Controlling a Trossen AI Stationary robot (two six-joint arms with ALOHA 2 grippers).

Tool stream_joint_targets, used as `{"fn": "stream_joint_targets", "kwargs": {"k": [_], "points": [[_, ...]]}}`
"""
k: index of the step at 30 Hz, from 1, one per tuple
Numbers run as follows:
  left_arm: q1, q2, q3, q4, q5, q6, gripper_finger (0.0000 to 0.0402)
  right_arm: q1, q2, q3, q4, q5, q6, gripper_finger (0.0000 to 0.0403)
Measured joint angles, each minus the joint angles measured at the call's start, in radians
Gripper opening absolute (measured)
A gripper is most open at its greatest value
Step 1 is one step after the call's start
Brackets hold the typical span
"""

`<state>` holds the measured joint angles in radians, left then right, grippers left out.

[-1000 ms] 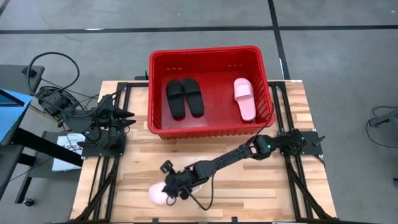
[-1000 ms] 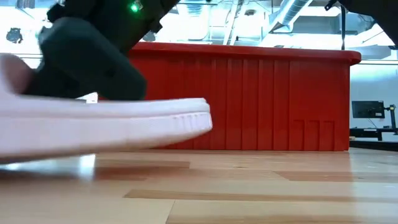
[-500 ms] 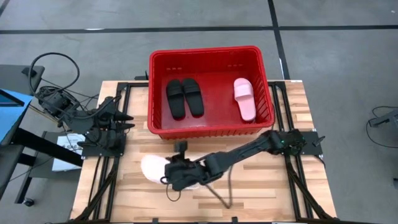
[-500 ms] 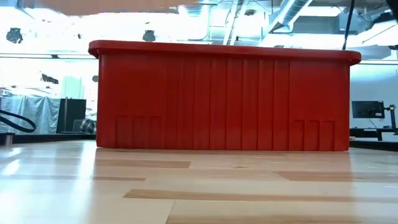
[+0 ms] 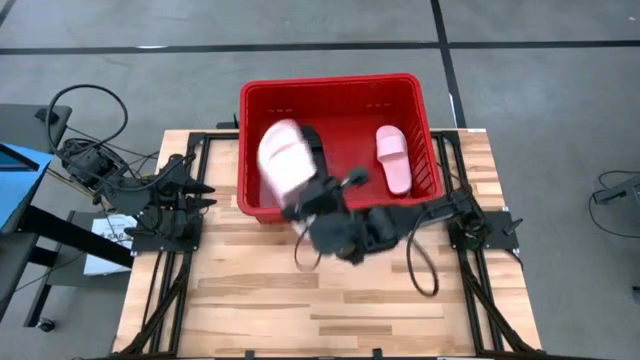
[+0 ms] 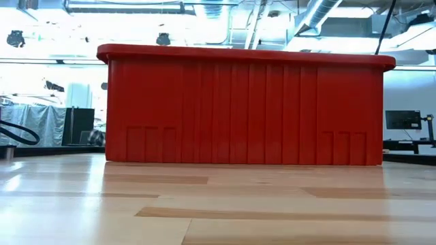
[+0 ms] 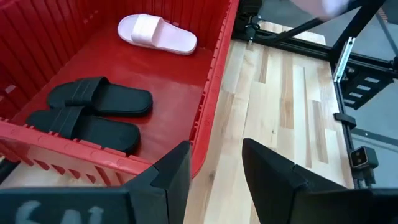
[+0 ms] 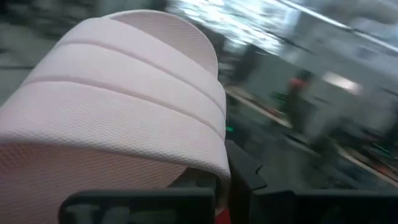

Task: Pick and place slides into bin
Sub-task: Put the pink slide into the basket

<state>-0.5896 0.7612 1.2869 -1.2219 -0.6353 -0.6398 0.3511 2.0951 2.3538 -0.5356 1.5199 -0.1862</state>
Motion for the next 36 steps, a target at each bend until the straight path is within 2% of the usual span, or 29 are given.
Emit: {"fn": "stream_joint_targets", "kwargs": {"k": [2,8,11,15,18,20,25,31,36], "points": [[0.0,0.0,0.0,0.0,-0.007,0.013,0.0135,-0.037,-0.028,-0.001,-0.003,0.049,-0.021,0.0],[0.0,-0.001,0.0,0.001,-0.079,0.043,0.0135,-0.197,-0.092,0.0,-0.062,0.032,-0.019,0.0],[0.0,-0.004,0.0,0.0,-0.114,0.07,0.0135,-0.282,-0.119,0.0,-0.225,-0.083,0.069,0.0],[0.0,-0.01,0.0,0.0,-0.162,0.107,0.0135,-0.426,-0.167,0.0,-0.624,-0.382,0.41,0.0],[0.0,-0.009,0.0,0.001,-0.237,0.132,0.0135,-0.534,-0.17,-0.001,-0.94,-0.456,0.608,0.0],[0.0,-0.009,0.0,0.001,-0.285,0.147,0.0135,-0.592,-0.163,-0.001,-1.04,-0.495,0.656,0.0],[0.0,-0.009,0.0,0.001,-0.384,0.161,0.0135,-0.709,-0.16,-0.05,-0.93,-0.721,0.549,0.0],[0.0,-0.009,0.0,0.001,-0.455,0.162,0.0135,-0.812,-0.159,-0.167,-0.88,-0.893,0.566,0.0],[0.0,-0.009,0.0,0.0,-0.489,0.175,0.0135,-0.846,-0.159,-0.279,-0.854,-0.973,0.593,0.0]]}}
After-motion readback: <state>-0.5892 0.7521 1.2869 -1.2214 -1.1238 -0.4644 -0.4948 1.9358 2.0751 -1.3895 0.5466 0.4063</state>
